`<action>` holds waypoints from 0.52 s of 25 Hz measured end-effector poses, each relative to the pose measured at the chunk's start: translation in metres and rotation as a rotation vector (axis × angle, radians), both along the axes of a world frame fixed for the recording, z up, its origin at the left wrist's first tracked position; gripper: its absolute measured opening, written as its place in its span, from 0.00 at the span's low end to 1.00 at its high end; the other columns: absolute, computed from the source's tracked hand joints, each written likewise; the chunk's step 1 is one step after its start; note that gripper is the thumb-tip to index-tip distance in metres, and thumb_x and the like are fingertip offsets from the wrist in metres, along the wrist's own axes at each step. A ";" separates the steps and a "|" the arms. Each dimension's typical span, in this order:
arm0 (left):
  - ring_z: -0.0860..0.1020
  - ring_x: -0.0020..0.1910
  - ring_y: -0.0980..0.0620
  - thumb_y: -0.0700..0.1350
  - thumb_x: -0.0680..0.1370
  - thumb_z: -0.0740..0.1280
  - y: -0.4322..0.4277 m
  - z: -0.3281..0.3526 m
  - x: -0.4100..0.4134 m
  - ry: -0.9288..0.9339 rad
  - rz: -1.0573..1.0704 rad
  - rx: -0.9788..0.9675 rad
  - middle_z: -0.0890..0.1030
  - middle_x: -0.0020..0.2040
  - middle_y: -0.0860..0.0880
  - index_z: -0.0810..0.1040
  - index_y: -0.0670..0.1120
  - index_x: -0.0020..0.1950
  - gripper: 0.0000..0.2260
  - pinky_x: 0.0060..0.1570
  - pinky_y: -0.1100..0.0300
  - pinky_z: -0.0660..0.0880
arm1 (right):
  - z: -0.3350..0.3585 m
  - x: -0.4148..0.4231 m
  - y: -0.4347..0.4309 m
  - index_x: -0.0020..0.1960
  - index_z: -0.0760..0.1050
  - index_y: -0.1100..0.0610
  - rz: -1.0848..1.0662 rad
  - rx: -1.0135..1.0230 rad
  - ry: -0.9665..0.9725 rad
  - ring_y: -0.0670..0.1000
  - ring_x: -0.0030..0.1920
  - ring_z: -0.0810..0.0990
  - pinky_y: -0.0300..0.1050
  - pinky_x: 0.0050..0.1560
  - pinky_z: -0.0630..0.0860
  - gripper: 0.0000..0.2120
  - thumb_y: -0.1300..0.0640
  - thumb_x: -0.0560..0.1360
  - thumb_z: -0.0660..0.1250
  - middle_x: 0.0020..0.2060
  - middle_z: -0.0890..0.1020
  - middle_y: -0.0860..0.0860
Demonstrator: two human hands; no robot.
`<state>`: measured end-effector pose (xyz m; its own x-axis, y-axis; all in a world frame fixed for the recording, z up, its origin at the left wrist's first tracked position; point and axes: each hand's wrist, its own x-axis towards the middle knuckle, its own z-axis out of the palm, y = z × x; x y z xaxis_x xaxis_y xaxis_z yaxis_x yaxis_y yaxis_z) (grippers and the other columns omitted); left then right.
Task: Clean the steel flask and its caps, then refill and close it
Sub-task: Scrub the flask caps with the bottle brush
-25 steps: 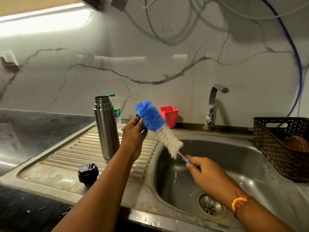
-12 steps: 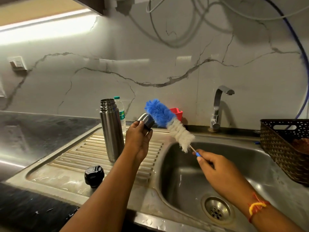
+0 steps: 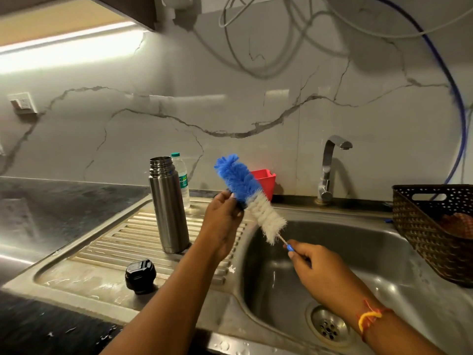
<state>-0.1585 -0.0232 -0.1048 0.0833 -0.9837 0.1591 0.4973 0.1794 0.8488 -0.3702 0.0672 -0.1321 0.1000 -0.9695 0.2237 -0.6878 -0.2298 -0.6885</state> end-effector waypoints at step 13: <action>0.79 0.60 0.49 0.48 0.83 0.64 -0.010 0.002 0.006 0.099 0.168 0.100 0.83 0.61 0.43 0.77 0.48 0.62 0.09 0.58 0.54 0.71 | 0.020 -0.012 0.003 0.65 0.76 0.47 -0.039 0.039 -0.249 0.55 0.46 0.82 0.52 0.49 0.79 0.14 0.51 0.81 0.61 0.42 0.84 0.52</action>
